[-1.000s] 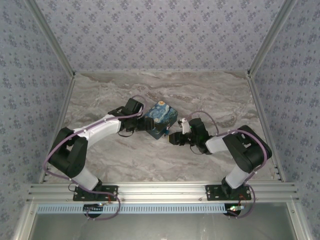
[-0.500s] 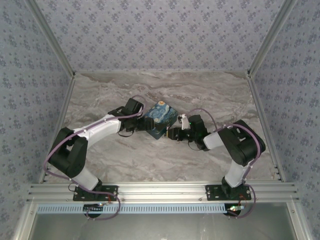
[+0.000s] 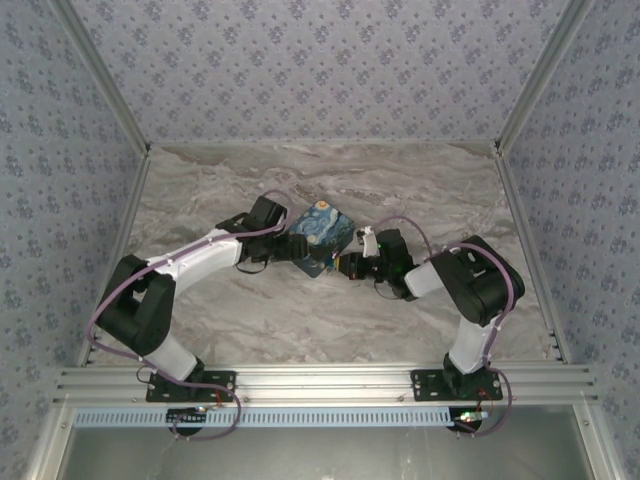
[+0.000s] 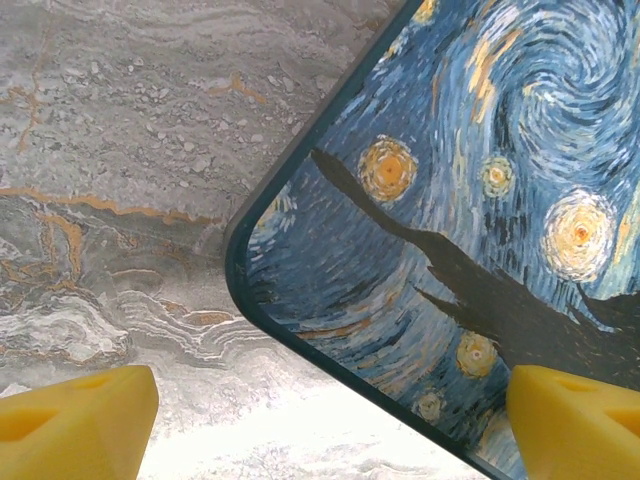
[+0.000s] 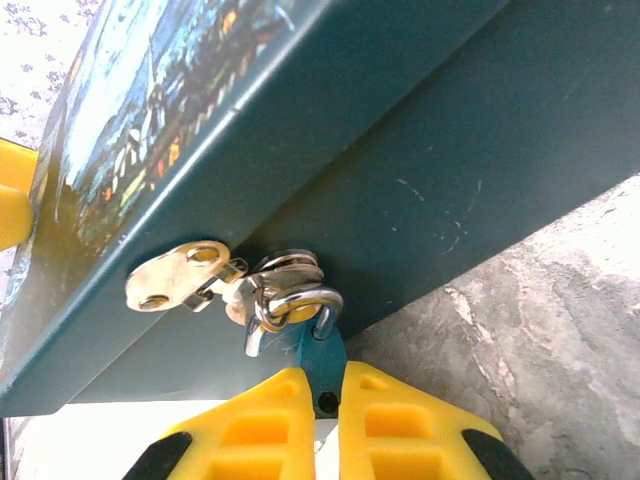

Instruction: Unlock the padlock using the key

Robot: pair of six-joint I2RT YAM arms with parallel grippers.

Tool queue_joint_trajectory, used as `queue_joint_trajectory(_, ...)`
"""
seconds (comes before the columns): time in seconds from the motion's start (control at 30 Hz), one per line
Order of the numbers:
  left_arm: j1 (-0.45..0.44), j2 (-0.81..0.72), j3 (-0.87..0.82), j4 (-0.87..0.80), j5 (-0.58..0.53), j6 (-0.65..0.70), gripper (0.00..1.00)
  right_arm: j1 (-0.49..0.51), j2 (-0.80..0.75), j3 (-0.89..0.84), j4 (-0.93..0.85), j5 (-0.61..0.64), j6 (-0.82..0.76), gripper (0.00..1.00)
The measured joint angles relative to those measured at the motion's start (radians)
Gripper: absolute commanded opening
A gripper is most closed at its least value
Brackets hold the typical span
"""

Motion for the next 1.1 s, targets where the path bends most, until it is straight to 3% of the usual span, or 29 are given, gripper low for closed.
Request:
queue_joint_trajectory(0.77,0.0,-0.006,-0.009,0.011,-0.011,-0.002,0.9,-0.067,-0.068,-0.042,0.032,0.067,0.085,0.07)
queue_joint_trajectory(1.1,0.03,-0.012,-0.014,0.009,-0.015,-0.002,0.91,-0.08,-0.27,-0.09,-0.192,0.113,0.033,0.07)
